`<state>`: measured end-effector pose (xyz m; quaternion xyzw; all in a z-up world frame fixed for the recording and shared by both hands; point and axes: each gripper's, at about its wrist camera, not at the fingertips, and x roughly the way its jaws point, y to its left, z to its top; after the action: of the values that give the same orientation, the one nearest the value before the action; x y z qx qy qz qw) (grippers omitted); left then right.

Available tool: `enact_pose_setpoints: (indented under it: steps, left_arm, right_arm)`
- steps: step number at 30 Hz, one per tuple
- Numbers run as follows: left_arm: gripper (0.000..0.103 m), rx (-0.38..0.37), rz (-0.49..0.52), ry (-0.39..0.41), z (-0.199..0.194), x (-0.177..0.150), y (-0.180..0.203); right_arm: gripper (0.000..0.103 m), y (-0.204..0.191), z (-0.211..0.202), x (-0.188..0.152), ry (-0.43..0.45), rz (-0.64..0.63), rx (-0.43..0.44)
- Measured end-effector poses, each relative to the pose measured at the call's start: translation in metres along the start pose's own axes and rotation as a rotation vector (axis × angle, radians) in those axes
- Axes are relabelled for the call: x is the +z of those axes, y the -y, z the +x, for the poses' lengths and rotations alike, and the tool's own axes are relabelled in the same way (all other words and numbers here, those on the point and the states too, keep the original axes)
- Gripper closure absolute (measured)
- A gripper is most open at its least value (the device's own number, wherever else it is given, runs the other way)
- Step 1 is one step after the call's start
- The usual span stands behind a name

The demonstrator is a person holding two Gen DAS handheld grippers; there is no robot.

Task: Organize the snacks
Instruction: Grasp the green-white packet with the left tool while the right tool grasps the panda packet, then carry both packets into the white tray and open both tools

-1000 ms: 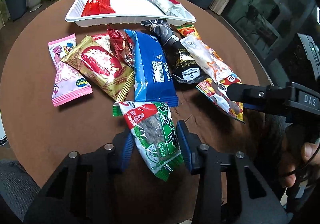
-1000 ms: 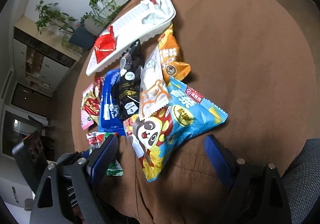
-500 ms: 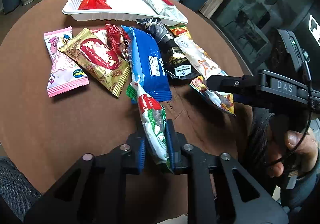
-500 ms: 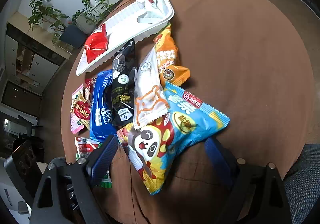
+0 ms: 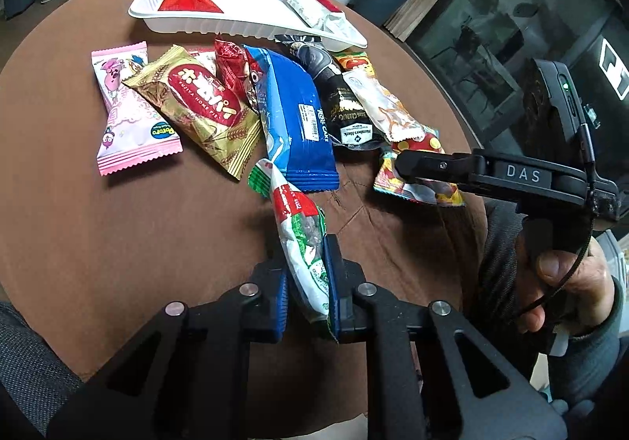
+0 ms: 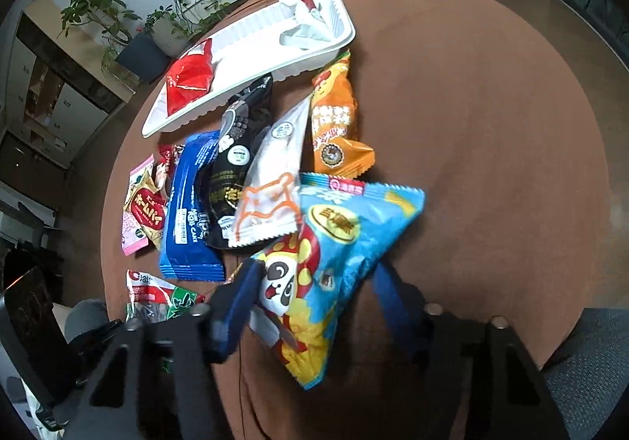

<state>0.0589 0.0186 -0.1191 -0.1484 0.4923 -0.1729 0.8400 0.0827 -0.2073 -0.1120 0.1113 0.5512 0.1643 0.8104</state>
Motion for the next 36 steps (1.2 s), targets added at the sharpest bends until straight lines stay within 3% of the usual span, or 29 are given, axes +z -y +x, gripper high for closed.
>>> enact_pose_setpoints:
  steps: [4, 13, 36]
  left_arm:
    - [0.089, -0.006, -0.001, 0.001, 0.000, -0.001, -0.001]
    - [0.089, -0.011, 0.000, 0.001, -0.001, -0.001, -0.003]
    - [0.090, -0.062, -0.021, 0.030, -0.017, -0.006, -0.008]
  right_arm:
    - [0.063, 0.011, -0.003, -0.002, -0.004, 0.007, 0.024]
    - [0.078, 0.021, -0.015, -0.010, 0.006, 0.034, 0.094]
    - [0.081, 0.044, -0.054, -0.029, 0.014, 0.099, 0.190]
